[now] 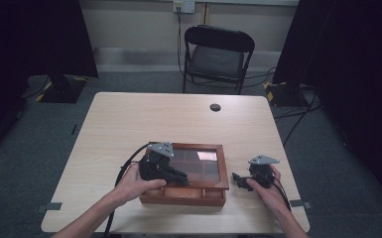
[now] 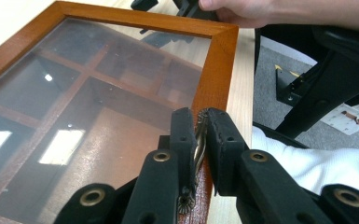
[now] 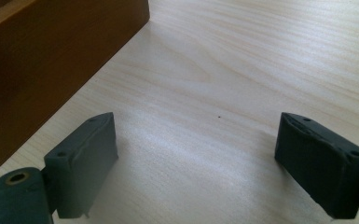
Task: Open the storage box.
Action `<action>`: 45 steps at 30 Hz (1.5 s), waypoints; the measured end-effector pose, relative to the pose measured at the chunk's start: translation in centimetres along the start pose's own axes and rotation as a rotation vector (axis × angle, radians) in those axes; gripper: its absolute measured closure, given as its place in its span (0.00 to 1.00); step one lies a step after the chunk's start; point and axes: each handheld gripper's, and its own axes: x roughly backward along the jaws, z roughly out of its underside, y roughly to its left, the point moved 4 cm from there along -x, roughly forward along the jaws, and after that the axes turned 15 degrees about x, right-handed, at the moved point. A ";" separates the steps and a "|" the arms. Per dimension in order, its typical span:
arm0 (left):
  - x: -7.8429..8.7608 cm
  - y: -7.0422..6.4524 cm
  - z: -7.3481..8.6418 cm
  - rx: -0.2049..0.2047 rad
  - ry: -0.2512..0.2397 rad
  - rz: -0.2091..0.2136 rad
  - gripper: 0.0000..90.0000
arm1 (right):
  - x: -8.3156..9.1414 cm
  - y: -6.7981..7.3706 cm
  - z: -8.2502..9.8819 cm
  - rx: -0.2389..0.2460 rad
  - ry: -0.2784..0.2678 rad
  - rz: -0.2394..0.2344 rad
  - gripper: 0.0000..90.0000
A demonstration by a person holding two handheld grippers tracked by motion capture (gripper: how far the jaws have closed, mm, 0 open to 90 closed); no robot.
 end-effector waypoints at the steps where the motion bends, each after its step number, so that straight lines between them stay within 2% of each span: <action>1: 0.0 -0.1 0.0 0.002 -0.002 0.008 0.90 | 0.0 0.0 0.0 0.000 0.000 0.000 0.13; 4: -0.2 0.0 0.0 0.003 0.022 0.001 0.90 | 0.0 0.0 0.0 0.001 0.000 0.000 0.13; 7: -0.3 0.0 0.0 0.006 0.014 0.013 0.90 | 0.0 0.0 0.0 0.001 0.000 -0.001 0.13; 16: 0.0 0.0 -0.3 0.009 0.022 -0.001 0.90 | 0.0 0.0 0.0 -0.001 0.002 -0.002 0.13; 24: 0.1 -0.1 -0.5 0.019 0.002 0.005 0.90 | 0.0 0.0 0.0 0.001 0.000 -0.003 0.13; 27: 0.2 -0.1 -0.6 0.011 0.007 0.000 0.90 | -0.1 0.0 0.0 0.003 -0.001 -0.002 0.13; 29: 0.4 -0.1 -0.7 0.021 0.017 -0.005 0.90 | -0.1 0.0 -0.1 0.004 -0.001 -0.004 0.13; 30: 0.3 -0.1 -0.8 0.029 -0.002 0.007 0.90 | -0.1 0.0 -0.1 0.003 -0.001 -0.004 0.13; 31: 0.5 -0.1 -0.8 0.023 0.019 -0.007 0.90 | -0.1 0.0 -0.1 0.004 -0.001 -0.005 0.13; 32: 0.4 -0.1 -0.8 0.027 0.009 0.003 0.90 | -0.1 0.0 -0.1 0.003 -0.002 -0.005 0.13; 35: 0.5 -0.1 -1.0 0.027 0.013 -0.004 0.90 | -0.1 0.0 -0.1 0.005 -0.003 -0.005 0.13; 37: 0.5 -0.2 -1.0 0.032 -0.003 0.001 0.90 | -0.1 0.0 -0.1 0.005 -0.003 -0.004 0.13; 41: 0.7 -0.1 -1.2 0.030 -0.005 0.009 0.90 | -0.1 0.0 -0.1 0.005 -0.003 -0.005 0.13; 43: 0.7 -0.2 -1.3 0.027 0.008 -0.004 0.90 | -0.1 0.0 -0.1 0.005 -0.003 -0.005 0.13; 45: 0.6 -0.2 -1.4 0.038 -0.008 0.003 0.90 | -0.1 0.0 -0.1 0.004 -0.002 -0.005 0.13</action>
